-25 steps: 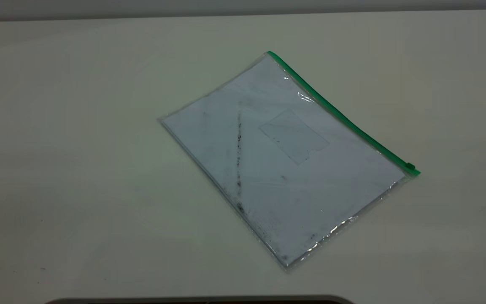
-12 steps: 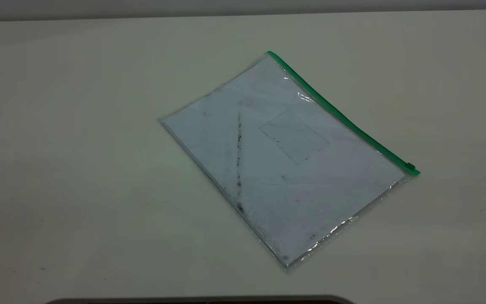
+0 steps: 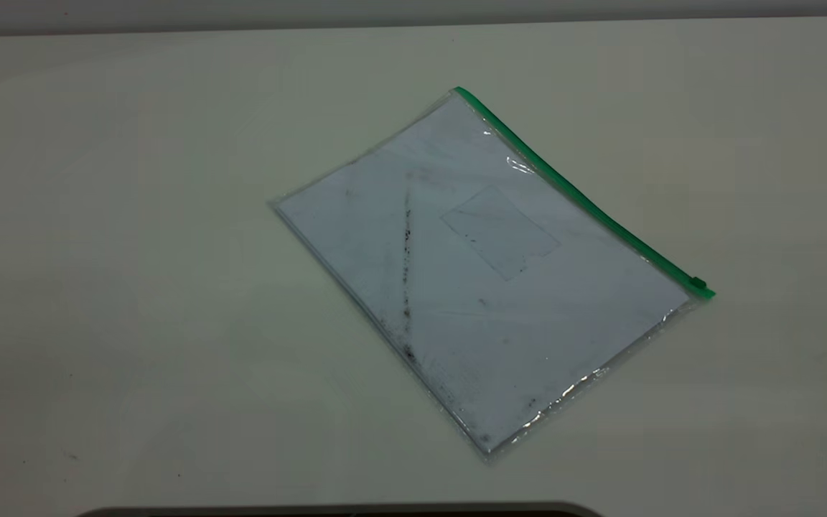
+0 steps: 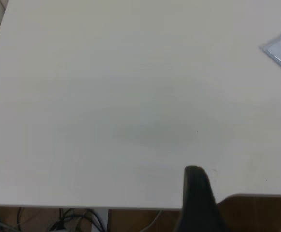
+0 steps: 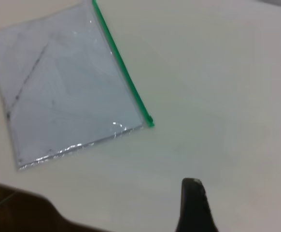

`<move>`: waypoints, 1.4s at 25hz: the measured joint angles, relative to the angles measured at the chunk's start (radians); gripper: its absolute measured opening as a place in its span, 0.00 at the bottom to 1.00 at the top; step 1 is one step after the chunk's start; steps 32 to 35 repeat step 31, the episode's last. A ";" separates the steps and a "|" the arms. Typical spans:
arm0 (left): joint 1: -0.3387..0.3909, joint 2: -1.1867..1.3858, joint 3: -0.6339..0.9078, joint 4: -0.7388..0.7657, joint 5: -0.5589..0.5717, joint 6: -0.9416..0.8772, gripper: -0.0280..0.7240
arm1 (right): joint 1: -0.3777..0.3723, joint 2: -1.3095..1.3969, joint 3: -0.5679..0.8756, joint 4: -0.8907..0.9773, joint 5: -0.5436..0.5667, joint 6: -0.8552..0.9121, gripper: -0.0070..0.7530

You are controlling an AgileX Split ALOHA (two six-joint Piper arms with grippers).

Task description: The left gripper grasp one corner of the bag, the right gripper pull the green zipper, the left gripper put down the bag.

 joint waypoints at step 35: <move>0.000 0.000 0.000 0.000 0.000 0.000 0.77 | 0.000 -0.021 0.000 -0.125 -0.001 0.189 0.72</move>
